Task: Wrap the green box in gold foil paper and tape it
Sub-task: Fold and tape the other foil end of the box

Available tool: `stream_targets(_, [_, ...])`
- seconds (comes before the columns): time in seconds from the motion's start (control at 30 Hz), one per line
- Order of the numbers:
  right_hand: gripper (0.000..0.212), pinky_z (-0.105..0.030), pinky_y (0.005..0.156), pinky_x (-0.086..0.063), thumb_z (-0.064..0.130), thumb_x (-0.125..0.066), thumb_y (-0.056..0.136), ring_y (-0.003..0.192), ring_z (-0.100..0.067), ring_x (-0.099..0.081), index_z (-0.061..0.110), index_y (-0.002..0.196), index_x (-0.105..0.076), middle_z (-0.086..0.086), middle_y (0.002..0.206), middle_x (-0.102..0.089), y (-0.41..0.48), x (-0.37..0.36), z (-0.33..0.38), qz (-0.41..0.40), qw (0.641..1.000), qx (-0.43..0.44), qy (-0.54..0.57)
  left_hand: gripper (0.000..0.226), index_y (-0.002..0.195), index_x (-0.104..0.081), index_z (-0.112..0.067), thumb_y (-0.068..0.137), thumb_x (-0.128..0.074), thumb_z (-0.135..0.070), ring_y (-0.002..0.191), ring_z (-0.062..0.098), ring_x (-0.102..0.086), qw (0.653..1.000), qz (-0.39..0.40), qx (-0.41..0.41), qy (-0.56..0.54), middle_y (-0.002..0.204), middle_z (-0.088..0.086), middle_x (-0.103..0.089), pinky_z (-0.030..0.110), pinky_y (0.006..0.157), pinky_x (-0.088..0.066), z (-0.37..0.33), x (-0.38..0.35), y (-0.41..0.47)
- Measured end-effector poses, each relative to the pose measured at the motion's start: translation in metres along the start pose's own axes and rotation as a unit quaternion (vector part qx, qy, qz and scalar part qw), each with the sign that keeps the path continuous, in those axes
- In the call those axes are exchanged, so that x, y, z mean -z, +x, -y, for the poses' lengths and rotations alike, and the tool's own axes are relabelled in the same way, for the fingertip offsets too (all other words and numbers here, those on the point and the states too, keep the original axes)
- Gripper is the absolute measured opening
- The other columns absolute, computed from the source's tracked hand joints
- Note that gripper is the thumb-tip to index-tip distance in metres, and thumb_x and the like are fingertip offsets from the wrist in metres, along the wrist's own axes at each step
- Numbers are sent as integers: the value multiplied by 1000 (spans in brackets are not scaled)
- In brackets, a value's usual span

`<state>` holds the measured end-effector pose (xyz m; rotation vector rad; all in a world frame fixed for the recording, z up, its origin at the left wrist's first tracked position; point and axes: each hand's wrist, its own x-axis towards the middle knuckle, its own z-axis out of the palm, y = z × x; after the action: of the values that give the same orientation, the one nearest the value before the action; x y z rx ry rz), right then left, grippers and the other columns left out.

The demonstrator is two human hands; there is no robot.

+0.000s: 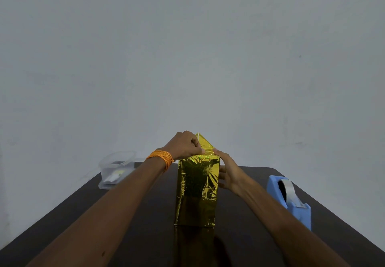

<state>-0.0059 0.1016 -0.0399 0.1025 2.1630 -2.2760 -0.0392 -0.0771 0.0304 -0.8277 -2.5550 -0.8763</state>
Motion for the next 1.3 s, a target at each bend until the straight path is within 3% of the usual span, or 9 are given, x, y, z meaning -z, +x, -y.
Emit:
stream_targets(0.13, [56, -43, 96, -48, 68, -44, 93, 93, -20, -67, 24, 122, -63, -4, 84, -75, -4, -2, -2, -8, 1000, 9, -4, 25, 87, -75, -5, 85, -74, -29, 65, 5, -54, 1000, -3, -8, 11, 74, -6, -63, 22, 64, -44, -1, 0, -2])
stream_targets(0.33, [61, -56, 111, -37, 64, -45, 95, 117, -29, -62, 25, 142, -42, -16, 121, -67, -1, 10, -10, -14, 999, 0, 42, 23, 85, -73, -1, 92, -64, -22, 68, 9, -60, 999, -19, -1, 51, 90, 7, -74, 27, 64, -49, -3, -1, -4])
stream_targets(0.4, [62, -57, 112, -37, 61, -47, 96, 119, -31, -60, 23, 144, -39, -17, 124, -65, -3, 13, -10, -11, 999, 0, 50, 30, 83, -72, -4, 98, -55, -24, 74, 21, -65, 998, -29, 1, 60, 87, 11, -73, 33, 72, -52, -6, -2, -4])
stream_targets(0.47, [60, -57, 112, -37, 58, -47, 97, 117, -30, -61, 22, 145, -38, -17, 123, -65, -5, 14, -10, -10, 999, 6, 46, 36, 82, -73, -6, 101, -49, -24, 73, 22, -65, 998, -32, -1, 53, 87, 8, -74, 35, 77, -53, -8, -2, -3])
stream_targets(0.6, [54, -52, 111, -38, 51, -43, 102, 103, -24, -66, 22, 146, -35, -14, 114, -68, -16, 17, -5, -21, 999, 28, 7, 26, 86, -74, -9, 97, -56, -24, 69, 13, -59, 997, -57, -9, 61, 78, 0, -68, 25, 64, -42, -10, -1, -8])
stream_targets(0.7, [60, -47, 104, -46, 50, -45, 102, 105, -25, -67, 20, 151, -32, -15, 122, -64, -21, 28, -1, -42, 998, 39, -23, 13, 97, -68, -15, 93, -61, -26, 73, 16, -61, 995, -79, -5, 53, 76, -3, -63, 24, 65, -43, -8, -3, -11])
stream_targets(0.93, [51, -45, 96, -52, 46, -49, 101, 103, -26, -68, 18, 143, -42, -11, 112, -69, -29, 56, 5, -84, 996, 28, -11, 22, 111, -63, -18, 91, -59, -26, 82, 22, -64, 980, -165, -39, 102, 86, 3, -70, 33, 74, -50, -25, -8, -10])
stream_targets(1.1, [36, -40, 89, -54, 37, -54, 101, 101, -27, -68, 12, 126, -57, -12, 107, -71, -39, 69, 8, -105, 994, 37, -17, 18, 107, -69, -18, 91, -62, -21, 78, 13, -63, 976, -200, -63, 59, 84, 0, -72, 23, 72, -45, -55, -22, -10])
stream_targets(1.3, [25, -26, 66, -50, 28, -58, 99, 77, -16, -61, 6, 110, -64, -10, 91, -68, -56, 89, 4, -142, 978, 95, -118, 15, 92, -72, -22, 86, -59, -20, 71, 11, -62, 974, -207, -91, 21, 73, -7, -68, 25, 65, -50, -95, -52, -7])
